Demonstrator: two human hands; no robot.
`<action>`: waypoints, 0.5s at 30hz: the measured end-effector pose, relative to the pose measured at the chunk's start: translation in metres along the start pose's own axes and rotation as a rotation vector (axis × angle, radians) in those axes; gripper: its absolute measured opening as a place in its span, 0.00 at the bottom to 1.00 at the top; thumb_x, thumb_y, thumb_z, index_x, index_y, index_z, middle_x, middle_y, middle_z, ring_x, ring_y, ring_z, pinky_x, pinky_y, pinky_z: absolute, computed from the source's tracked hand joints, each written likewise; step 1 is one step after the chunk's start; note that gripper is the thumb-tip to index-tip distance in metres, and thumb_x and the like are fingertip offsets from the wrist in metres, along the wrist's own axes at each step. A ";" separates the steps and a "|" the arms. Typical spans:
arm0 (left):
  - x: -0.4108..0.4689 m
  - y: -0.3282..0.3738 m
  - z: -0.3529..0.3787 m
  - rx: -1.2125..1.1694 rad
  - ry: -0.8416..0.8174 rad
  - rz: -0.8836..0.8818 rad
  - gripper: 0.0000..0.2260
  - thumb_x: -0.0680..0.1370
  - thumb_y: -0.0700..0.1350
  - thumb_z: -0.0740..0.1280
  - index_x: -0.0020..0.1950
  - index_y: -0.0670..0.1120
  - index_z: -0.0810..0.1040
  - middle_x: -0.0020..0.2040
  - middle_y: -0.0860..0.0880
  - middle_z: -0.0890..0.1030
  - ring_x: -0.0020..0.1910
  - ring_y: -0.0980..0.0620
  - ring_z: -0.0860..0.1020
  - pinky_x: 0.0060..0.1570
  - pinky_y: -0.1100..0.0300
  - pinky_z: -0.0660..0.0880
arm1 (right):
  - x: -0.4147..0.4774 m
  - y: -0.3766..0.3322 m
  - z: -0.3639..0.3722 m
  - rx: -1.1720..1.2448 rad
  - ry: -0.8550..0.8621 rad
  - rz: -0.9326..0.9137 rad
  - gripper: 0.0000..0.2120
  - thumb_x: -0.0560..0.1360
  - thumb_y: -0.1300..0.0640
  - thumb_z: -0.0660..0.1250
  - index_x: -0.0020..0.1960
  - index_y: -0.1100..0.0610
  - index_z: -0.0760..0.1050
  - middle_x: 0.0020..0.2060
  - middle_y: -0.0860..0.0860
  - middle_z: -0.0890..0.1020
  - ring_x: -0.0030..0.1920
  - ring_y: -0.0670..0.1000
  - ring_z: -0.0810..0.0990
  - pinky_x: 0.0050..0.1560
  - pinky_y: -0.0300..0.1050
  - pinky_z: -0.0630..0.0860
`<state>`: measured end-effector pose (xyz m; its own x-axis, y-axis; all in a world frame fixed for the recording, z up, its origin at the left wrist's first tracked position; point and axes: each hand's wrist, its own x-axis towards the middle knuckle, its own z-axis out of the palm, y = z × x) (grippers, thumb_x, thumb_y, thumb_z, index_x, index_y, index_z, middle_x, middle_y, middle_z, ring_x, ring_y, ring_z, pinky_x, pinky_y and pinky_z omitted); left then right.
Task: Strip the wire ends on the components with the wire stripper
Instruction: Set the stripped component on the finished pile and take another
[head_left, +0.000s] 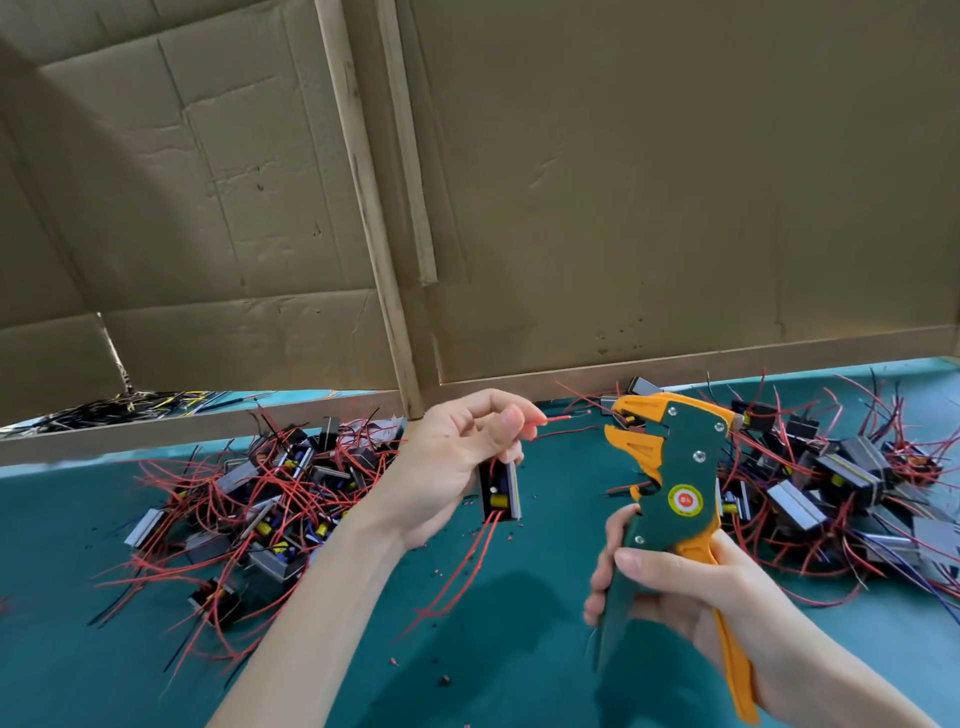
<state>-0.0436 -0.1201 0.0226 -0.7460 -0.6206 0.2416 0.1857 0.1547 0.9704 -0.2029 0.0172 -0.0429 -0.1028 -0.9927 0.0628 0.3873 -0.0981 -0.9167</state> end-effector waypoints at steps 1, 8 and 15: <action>0.000 0.001 -0.001 0.039 0.008 0.014 0.08 0.73 0.48 0.66 0.44 0.46 0.83 0.37 0.53 0.79 0.34 0.57 0.71 0.43 0.65 0.71 | 0.000 0.000 0.000 -0.003 -0.013 0.001 0.11 0.59 0.61 0.77 0.39 0.62 0.80 0.35 0.68 0.78 0.36 0.68 0.80 0.40 0.60 0.79; -0.001 0.003 0.005 0.195 0.033 0.094 0.07 0.70 0.47 0.69 0.45 0.45 0.81 0.35 0.58 0.80 0.38 0.60 0.75 0.45 0.69 0.73 | -0.002 -0.001 0.000 -0.030 -0.075 0.029 0.21 0.55 0.55 0.85 0.41 0.63 0.80 0.36 0.68 0.79 0.37 0.68 0.81 0.42 0.58 0.80; -0.003 0.008 0.011 0.216 0.053 0.126 0.05 0.69 0.47 0.71 0.41 0.46 0.81 0.35 0.56 0.79 0.36 0.60 0.74 0.41 0.70 0.71 | -0.002 -0.003 0.001 -0.023 -0.050 0.012 0.11 0.58 0.61 0.77 0.40 0.62 0.80 0.35 0.68 0.78 0.36 0.67 0.80 0.41 0.58 0.79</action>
<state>-0.0470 -0.1081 0.0293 -0.6902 -0.6246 0.3654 0.1293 0.3904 0.9115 -0.2033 0.0191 -0.0400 -0.0521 -0.9961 0.0712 0.3669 -0.0854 -0.9263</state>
